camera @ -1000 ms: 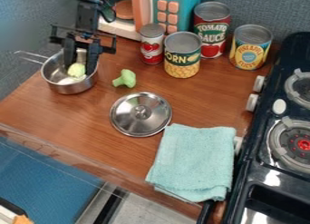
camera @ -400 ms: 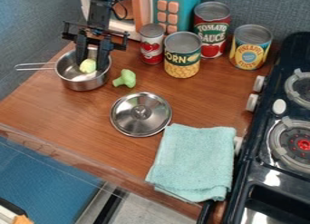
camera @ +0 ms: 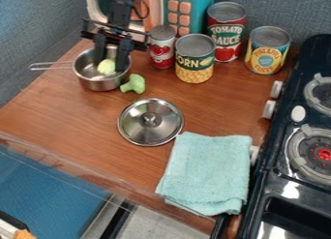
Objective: Put corn in the silver pot and return it on the table
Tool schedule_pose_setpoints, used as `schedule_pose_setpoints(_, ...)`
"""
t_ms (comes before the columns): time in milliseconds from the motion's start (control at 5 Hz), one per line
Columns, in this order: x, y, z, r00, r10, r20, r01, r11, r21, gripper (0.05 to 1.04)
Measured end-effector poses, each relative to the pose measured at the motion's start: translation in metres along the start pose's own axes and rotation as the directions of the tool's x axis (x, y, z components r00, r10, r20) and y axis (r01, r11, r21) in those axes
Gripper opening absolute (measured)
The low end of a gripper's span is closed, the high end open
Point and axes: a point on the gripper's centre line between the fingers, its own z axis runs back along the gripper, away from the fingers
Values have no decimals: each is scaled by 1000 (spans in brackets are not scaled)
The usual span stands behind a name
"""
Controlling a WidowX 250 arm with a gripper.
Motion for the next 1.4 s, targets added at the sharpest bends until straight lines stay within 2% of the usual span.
schedule_pose_setpoints(200, 4, -13, 4, 1000, -31, 7, 31, 1000, 4, 383)
schedule_pose_setpoints(600, 4, -16, 8, 1000, -24, 15, 24, 1000, 8, 383)
schedule_pose_setpoints(1400, -8, -5, -10, 999, -1, -43, 1, 1000, 3, 383)
